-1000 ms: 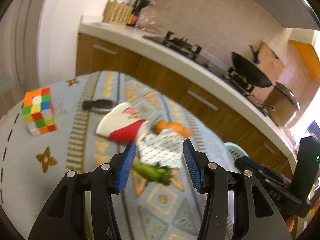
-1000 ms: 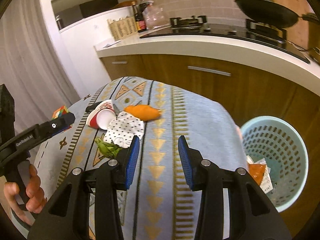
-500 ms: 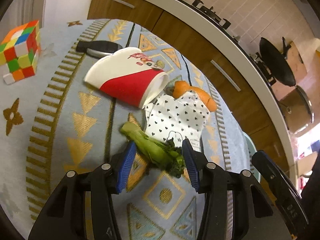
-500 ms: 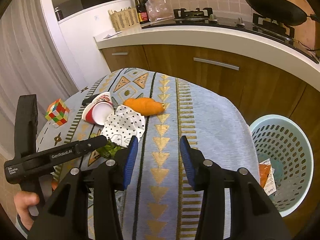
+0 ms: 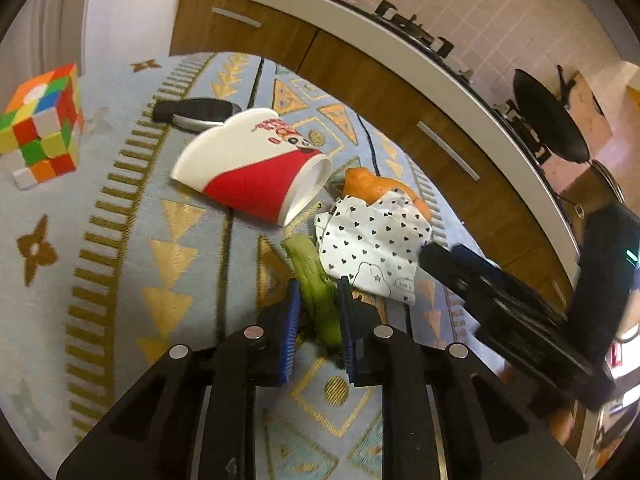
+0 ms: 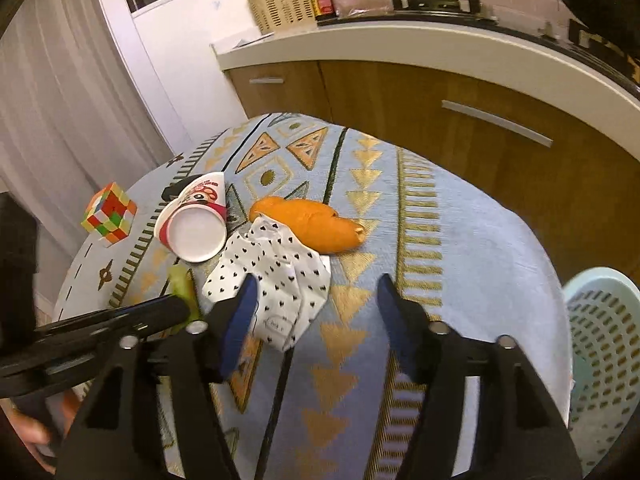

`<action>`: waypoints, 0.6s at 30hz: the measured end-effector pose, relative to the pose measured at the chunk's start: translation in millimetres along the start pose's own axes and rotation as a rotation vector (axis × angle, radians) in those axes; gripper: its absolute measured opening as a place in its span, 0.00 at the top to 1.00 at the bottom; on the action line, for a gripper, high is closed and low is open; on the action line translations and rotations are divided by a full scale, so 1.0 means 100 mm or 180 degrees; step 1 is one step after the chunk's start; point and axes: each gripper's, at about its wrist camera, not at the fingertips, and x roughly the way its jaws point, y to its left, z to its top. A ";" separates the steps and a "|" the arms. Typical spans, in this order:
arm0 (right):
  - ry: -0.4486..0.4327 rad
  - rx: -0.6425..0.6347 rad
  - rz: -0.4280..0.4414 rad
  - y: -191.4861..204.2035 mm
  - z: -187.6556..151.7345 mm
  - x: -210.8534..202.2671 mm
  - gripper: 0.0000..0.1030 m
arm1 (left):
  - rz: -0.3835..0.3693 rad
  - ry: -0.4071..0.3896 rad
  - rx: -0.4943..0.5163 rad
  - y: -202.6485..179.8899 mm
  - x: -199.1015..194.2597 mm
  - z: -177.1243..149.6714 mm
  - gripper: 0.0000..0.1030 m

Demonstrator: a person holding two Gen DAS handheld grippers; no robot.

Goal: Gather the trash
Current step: 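Grasp another green stalk with the left tool while the right tool grasps the polka-dot napkin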

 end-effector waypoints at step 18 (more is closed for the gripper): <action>0.0128 -0.0281 0.0228 0.19 -0.13 0.09 0.93 | -0.0067 -0.0087 0.0110 0.10 -0.24 -0.10 0.84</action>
